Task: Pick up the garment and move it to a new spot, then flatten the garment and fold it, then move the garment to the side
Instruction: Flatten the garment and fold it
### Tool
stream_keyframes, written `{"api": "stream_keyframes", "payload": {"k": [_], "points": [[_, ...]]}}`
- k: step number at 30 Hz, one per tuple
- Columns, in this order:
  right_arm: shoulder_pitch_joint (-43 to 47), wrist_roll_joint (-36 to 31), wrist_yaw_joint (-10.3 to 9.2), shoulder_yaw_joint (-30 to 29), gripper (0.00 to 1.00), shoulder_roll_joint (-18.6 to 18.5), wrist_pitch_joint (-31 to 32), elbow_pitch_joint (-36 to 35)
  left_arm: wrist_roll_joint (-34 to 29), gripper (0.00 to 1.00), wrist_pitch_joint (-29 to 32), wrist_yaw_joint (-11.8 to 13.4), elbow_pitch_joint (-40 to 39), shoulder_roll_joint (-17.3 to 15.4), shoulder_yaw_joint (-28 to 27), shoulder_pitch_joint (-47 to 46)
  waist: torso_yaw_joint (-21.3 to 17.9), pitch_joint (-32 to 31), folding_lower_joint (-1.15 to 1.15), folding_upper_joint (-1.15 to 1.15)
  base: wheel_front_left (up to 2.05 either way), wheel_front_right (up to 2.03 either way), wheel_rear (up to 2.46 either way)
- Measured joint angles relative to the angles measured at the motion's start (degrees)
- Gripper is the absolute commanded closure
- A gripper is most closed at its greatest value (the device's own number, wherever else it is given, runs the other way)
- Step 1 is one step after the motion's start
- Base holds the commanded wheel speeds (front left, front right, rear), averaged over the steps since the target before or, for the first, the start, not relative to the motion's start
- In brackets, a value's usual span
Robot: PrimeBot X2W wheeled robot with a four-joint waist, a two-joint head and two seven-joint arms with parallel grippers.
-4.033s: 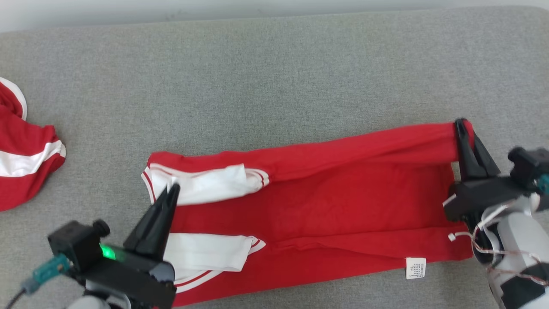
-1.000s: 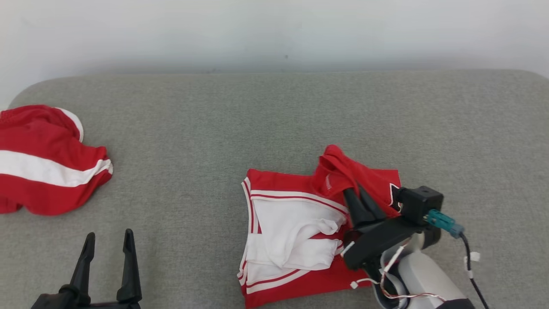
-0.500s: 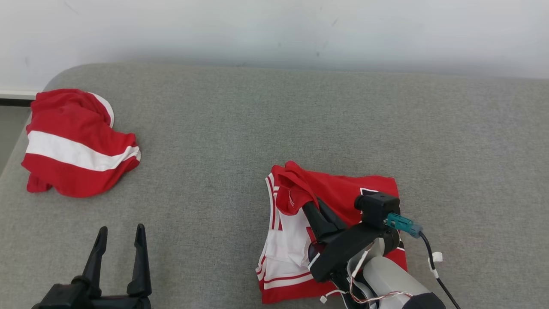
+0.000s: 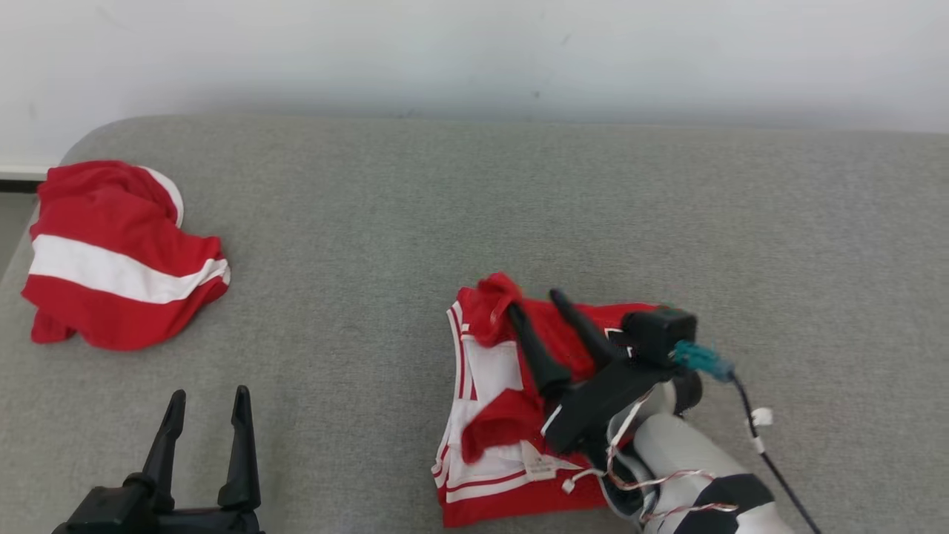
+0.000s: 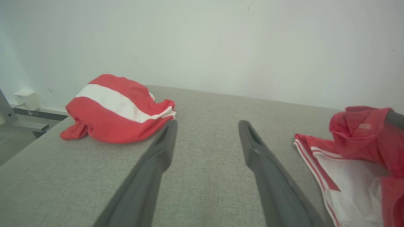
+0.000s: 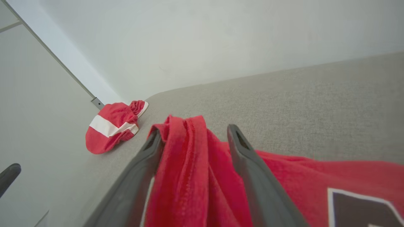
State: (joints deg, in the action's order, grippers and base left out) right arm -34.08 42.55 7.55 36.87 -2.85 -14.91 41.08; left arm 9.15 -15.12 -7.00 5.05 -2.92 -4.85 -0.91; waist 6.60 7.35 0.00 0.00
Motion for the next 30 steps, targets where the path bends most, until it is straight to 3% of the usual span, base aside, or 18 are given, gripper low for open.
{"api": "stream_keyframes", "payload": {"k": [5, 11, 19, 30], "points": [[2.65, -6.21, 0.0, -7.67, 0.0, -0.31, -0.22, -4.3, -0.09, 0.0, 0.0, 0.0, -0.19, 0.01, -0.69, 0.27, -1.78, -0.74, 0.0, 0.0, 0.0, 0.0, 0.0], [9.25, -8.98, 0.0, -11.1, 0.0, -2.52, -0.22, -11.17, -0.54, 0.0, 0.0, -0.05, -0.55, 0.01, -1.57, 0.62, -3.86, -1.52, 0.0, 0.0, 0.0, 0.0, 0.0], [18.31, -15.4, 0.0, -20.64, 0.0, -4.31, -0.22, -24.65, -1.0, 0.0, 0.0, -0.13, -1.48, 0.01, -1.71, 0.95, -5.39, -2.65, 0.0, 0.0, 0.0, 0.0, 0.0], [30.88, -22.47, 0.0, -31.63, 0.0, -3.7, -0.23, -37.18, -2.12, 0.0, 0.0, 0.01, -3.14, 0.02, -2.12, 2.81, -6.43, -4.21, -0.01, 0.0, 0.0, 0.0, 0.0]]}}
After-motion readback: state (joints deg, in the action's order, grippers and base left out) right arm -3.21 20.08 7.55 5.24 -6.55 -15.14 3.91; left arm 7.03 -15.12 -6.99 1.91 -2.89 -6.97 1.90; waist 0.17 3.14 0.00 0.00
